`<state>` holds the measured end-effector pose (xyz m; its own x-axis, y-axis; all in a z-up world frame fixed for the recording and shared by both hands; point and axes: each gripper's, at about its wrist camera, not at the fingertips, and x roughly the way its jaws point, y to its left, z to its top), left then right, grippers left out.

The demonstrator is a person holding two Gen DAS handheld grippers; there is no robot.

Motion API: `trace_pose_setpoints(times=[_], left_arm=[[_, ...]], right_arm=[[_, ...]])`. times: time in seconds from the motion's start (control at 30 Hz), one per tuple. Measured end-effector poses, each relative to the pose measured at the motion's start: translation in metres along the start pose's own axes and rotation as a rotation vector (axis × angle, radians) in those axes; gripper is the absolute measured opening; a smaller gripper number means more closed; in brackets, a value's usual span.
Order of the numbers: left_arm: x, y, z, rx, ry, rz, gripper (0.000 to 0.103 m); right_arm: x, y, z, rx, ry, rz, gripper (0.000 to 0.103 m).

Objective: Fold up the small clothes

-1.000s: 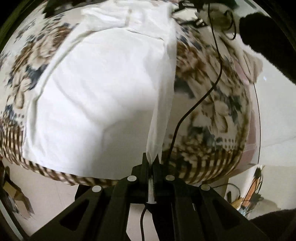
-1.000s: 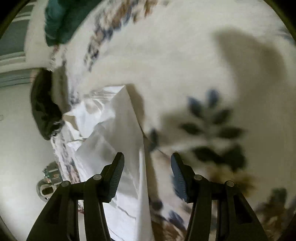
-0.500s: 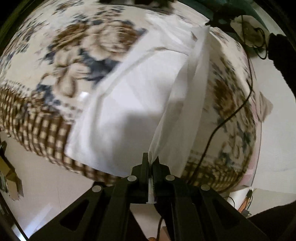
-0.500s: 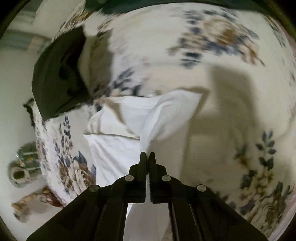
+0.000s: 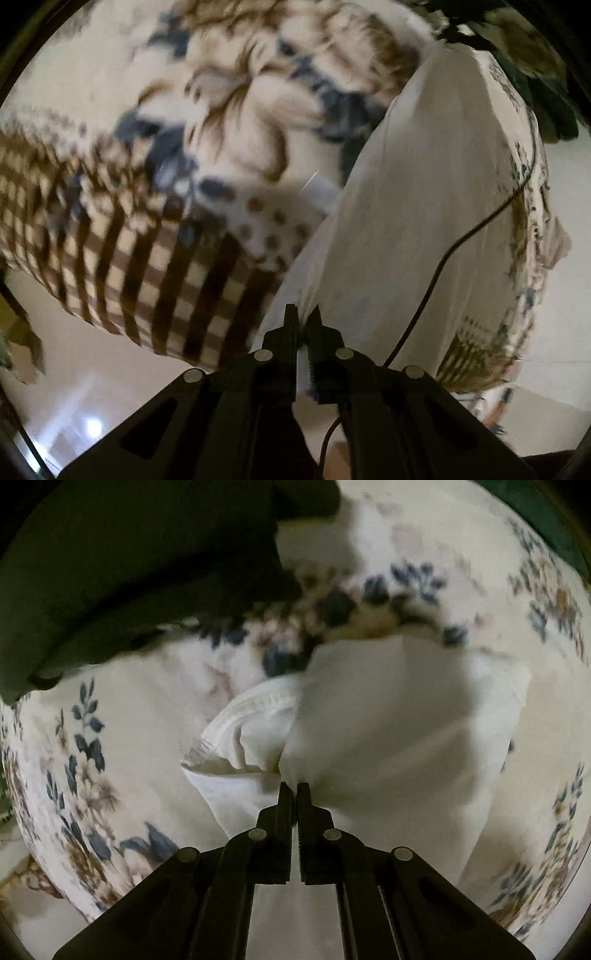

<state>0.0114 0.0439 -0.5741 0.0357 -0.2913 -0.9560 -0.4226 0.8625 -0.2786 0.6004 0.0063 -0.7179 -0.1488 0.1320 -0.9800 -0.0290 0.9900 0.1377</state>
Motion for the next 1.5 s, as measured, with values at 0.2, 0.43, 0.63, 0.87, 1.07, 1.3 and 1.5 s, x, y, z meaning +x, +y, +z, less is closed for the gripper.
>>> trace_pose_setpoints(times=[0.2,0.43,0.63,0.87,1.07,1.3,1.5], left_arm=[[-0.010,0.035,0.006,-0.024,0.013,-0.104,0.035],[0.014,0.024,0.040,0.061,0.030,-0.091,0.048],[0.028,0.003,0.037,0.113,0.046,-0.043,0.046],[0.020,-0.010,0.028,0.153,-0.014,-0.016,0.001],[-0.015,-0.009,0.017,0.114,-0.054,-0.094,0.001],[-0.011,-0.004,0.004,0.096,-0.024,-0.103,0.001],[0.028,0.002,0.005,0.106,0.022,-0.051,0.001]], right_arm=[[-0.052,-0.054,-0.093,0.075,-0.020,0.199,0.060],[-0.015,-0.142,-0.313,0.218,0.178,0.194,0.062],[0.041,-0.173,-0.458,0.411,0.262,0.313,0.062],[0.051,-0.156,-0.506,0.342,0.174,0.296,0.003],[0.022,-0.176,-0.522,0.354,0.063,0.229,0.002],[0.006,-0.196,-0.534,0.339,0.071,0.221,0.001],[0.020,-0.204,-0.531,0.318,0.132,0.167,0.000]])
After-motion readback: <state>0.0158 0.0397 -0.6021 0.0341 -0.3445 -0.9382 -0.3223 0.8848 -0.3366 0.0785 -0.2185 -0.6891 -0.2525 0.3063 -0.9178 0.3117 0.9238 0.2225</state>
